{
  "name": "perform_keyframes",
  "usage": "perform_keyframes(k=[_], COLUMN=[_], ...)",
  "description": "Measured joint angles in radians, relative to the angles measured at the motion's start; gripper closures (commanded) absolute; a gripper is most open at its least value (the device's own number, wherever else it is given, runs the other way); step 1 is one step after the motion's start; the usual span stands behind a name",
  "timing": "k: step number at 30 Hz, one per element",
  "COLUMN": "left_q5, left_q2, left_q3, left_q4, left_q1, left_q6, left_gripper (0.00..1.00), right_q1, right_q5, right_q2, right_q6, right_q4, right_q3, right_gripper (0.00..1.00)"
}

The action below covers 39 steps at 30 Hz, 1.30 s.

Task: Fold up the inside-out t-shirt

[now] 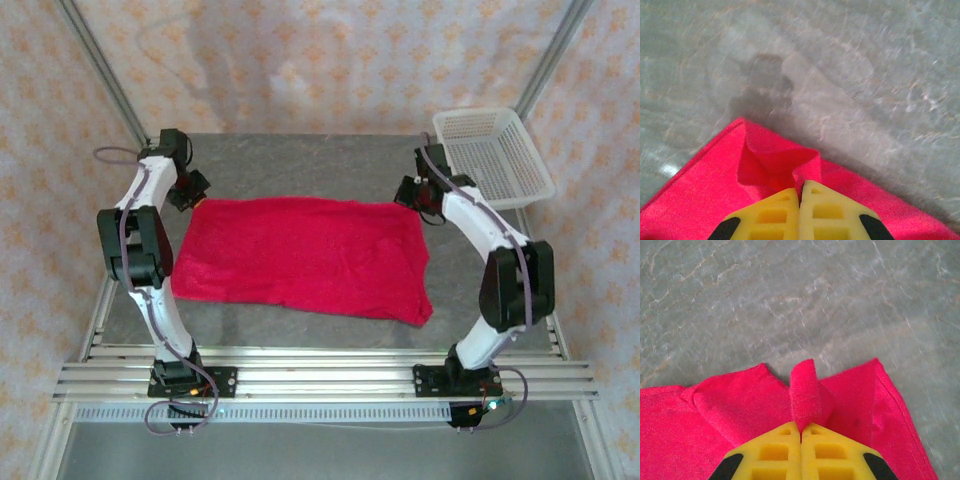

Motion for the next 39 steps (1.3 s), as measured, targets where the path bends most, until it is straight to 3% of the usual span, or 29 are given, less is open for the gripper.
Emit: perform_keyframes(k=[10, 19, 21, 24, 27, 29, 34, 39], left_q5=[-0.016, -0.015, -0.015, -0.015, -0.027, -0.067, -0.189, -0.142], left_q2=[-0.141, -0.143, -0.143, -0.143, -0.144, -0.16, -0.307, -0.4], left_q3=[-0.21, -0.326, -0.349, -0.386, -0.4, -0.4, -0.387, -0.381], left_q4=[0.051, 0.103, 0.118, 0.137, 0.137, 0.135, 0.122, 0.19], left_q1=[0.062, 0.063, 0.063, 0.063, 0.061, 0.053, -0.038, -0.124], left_q6=[0.0, 0.001, 0.001, 0.007, 0.003, 0.001, -0.003, -0.019], left_gripper=[1.0, 1.0, 0.93, 0.64, 0.48, 0.45, 0.44, 0.45], right_q1=[0.0, 0.006, 0.011, 0.023, 0.032, 0.033, 0.06, 0.14], right_q5=[0.004, -0.002, -0.009, -0.024, -0.018, 0.009, 0.069, 0.094], right_q2=[-0.283, -0.36, -0.361, -0.361, -0.364, -0.386, -0.417, -0.279], right_q6=[0.018, 0.062, 0.081, 0.133, 0.162, 0.175, 0.172, 0.158], right_q4=[0.004, 0.003, 0.013, 0.031, 0.016, -0.002, -0.055, -0.028], right_q3=[-0.251, -0.427, -0.468, -0.533, -0.555, -0.552, -0.45, -0.302], right_gripper=[1.0, 1.0, 0.93, 0.73, 0.56, 0.51, 0.5, 0.47])
